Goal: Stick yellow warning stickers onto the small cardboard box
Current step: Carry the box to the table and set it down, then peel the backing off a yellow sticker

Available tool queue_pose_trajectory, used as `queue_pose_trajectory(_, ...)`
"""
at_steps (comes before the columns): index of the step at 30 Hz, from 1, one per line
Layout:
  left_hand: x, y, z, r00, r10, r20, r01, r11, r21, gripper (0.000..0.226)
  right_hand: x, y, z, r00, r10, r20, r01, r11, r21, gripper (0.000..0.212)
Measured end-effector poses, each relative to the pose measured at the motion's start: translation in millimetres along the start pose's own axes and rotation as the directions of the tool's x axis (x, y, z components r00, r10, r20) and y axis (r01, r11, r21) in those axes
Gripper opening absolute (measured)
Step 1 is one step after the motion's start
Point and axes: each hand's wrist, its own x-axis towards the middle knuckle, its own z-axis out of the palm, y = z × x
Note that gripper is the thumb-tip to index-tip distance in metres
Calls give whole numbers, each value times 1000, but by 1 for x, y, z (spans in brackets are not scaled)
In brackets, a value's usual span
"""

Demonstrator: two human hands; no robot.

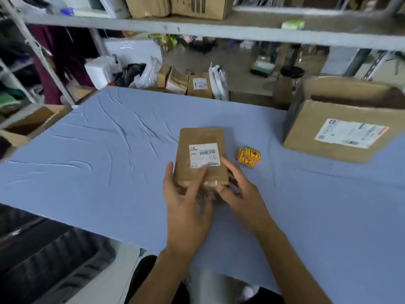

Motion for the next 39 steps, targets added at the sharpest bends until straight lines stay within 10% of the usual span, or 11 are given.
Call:
queue_pose_trajectory(6,5,0,0,981,-168,-92,183,966,185,75,-12,-6,11,993,14,121,1,993,-118,64)
queue_pose_trajectory(14,38,-67,-63,971,83,222,-61,993,-106,65,46,-6,-18,995,-99,26,92,762,-641,80)
queue_pose_trajectory(25,130,-92,-84,909,20,416,-56,996,74,74,83,15,15,984,-169,-56,119,859,-499,77)
queue_pose_trajectory(30,97,-56,-71,980,144,136,-192,855,482,59,67,14,10,984,-177,-36,128,826,-549,96)
queue_pose_trajectory(39,50,12,37,867,132,480,-154,988,7,41,33,37,-64,966,-96,-239,-75,782,-619,62)
